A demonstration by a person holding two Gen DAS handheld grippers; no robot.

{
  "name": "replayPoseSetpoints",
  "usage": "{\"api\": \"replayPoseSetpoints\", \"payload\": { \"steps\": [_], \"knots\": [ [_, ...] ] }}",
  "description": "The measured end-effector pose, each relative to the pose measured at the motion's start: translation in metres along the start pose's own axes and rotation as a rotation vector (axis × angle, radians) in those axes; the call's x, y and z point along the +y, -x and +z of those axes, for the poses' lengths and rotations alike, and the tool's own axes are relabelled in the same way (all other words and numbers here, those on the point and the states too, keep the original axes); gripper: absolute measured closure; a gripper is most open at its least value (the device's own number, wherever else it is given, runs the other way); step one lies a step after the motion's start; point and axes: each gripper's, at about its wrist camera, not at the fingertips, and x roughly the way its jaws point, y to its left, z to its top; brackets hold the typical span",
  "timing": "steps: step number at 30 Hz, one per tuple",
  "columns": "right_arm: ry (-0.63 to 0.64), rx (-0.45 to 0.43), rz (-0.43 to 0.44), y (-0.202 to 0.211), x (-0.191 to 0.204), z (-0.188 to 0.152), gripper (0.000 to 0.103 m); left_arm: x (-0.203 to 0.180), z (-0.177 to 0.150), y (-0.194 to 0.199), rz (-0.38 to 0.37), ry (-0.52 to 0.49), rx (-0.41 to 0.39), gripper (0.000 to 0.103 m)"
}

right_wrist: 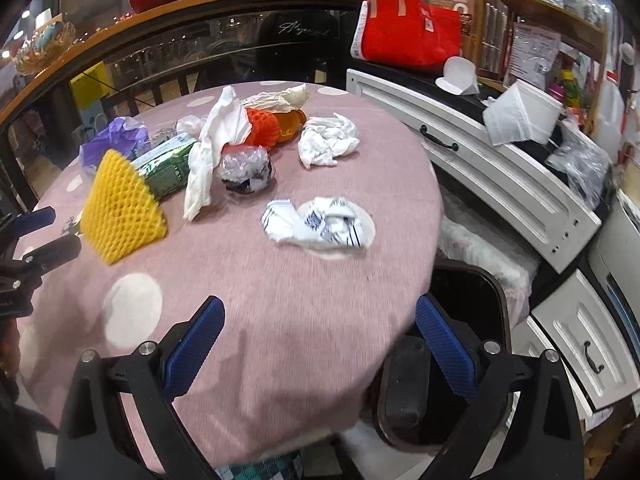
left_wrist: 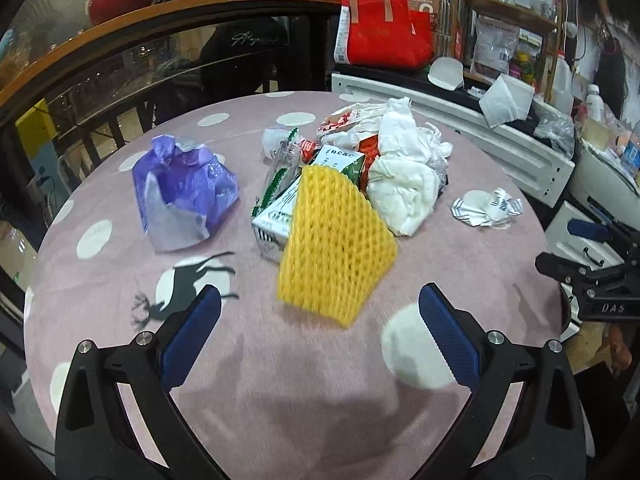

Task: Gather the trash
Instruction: 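Grasp the white wrapper with the right tool while the left tool grasps the yellow foam net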

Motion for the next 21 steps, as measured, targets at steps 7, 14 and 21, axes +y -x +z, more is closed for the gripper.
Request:
{"api": "replayPoseSetpoints", "payload": {
  "steps": [7,14,21],
  "knots": [
    [0.039,0.036,0.033,-0.041,-0.006,0.028,0.021,0.01,0.011,-0.031,-0.029,0.016,0.057,0.006],
    [0.028,0.059,0.058,-0.06,-0.009,0.039,0.039,0.011,0.013,-0.041,-0.058,0.042,0.069,0.026],
    [0.047,0.047,0.054,-0.06,-0.005,0.041,0.057,0.006,0.01,-0.043,-0.078,0.027,0.084,0.062]
  ]
}}
